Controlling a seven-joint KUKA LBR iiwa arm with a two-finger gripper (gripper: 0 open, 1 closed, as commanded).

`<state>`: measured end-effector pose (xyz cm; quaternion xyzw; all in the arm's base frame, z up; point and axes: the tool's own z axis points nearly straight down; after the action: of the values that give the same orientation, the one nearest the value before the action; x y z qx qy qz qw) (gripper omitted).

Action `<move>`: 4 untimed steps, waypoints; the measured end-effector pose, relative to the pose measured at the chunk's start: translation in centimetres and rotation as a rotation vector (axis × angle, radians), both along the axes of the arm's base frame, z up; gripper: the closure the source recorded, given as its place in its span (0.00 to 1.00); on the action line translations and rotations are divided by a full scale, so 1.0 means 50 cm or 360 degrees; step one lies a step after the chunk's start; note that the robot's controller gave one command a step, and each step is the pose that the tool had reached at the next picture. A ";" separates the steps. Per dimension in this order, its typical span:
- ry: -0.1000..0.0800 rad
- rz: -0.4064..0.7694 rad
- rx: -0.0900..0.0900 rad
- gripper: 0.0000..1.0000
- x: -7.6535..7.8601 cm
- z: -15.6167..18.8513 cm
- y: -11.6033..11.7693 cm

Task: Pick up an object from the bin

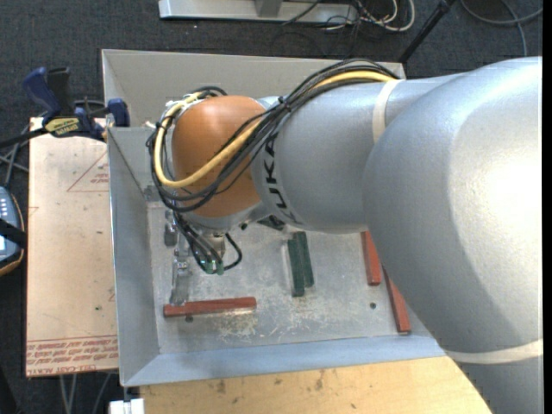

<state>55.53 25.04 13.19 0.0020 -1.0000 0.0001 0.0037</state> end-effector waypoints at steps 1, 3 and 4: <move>-0.0011 -0.0007 0.0002 1.00 0.005 0.009 -0.003; -0.0011 -0.0008 0.0002 0.00 0.005 0.009 -0.003; -0.0025 0.0147 0.0008 0.00 -0.044 -0.054 -0.041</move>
Offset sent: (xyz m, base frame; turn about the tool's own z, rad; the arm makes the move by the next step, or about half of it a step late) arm 0.0000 0.0000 0.0000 0.0000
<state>53.33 22.97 10.50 0.0482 -0.9988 -0.0023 -0.0042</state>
